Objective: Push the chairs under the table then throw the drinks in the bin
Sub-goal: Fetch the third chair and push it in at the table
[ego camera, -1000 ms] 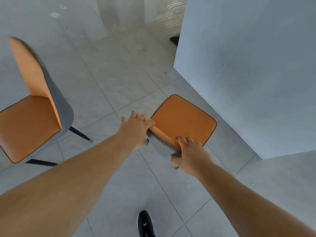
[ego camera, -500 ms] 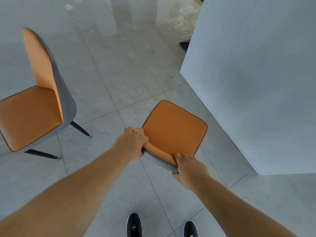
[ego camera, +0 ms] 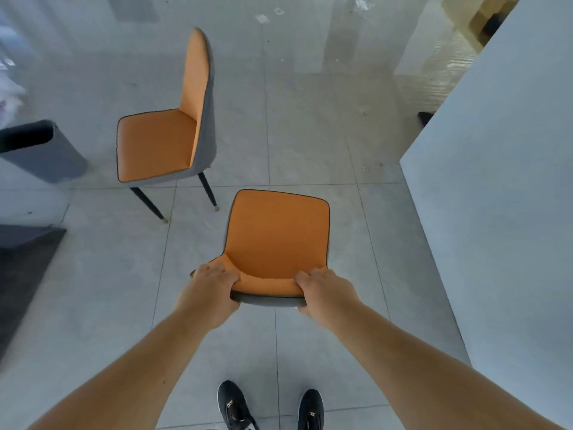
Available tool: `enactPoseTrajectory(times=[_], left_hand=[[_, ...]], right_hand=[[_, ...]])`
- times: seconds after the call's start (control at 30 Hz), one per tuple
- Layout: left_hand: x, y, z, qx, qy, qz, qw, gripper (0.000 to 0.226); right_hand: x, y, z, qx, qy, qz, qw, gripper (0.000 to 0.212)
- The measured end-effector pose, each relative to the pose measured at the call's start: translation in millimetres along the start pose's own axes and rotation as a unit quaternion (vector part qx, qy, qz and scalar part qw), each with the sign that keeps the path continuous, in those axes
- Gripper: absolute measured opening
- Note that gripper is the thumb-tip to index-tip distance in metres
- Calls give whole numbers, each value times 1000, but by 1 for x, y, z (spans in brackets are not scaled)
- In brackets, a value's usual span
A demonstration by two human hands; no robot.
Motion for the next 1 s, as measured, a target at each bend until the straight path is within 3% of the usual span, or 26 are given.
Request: enactPoseTrajectory(times=[0.2, 0.5, 1.0], left_hand=[[-12, 57, -48, 97, 60, 29, 993, 17], [-39, 163, -141, 246, 124, 68, 959, 13], [-131, 303, -91, 504, 255, 124, 816, 18]], right_hand=[[8, -24, -56, 54, 34, -2, 998, 37], [6, -45, -197, 220, 111, -11, 969, 37], [-21, -24, -309, 450, 222, -76, 862, 26]])
Point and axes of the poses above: each hand's wrist, its own y-axis away from the middle knuckle, its own x-axis out of the back of the hand, z = x × y, the point moved 2 cm from there along -y, towards the middle knuckle, and after that the axes turned 4 degrees about -z, right-handed, at the moved point
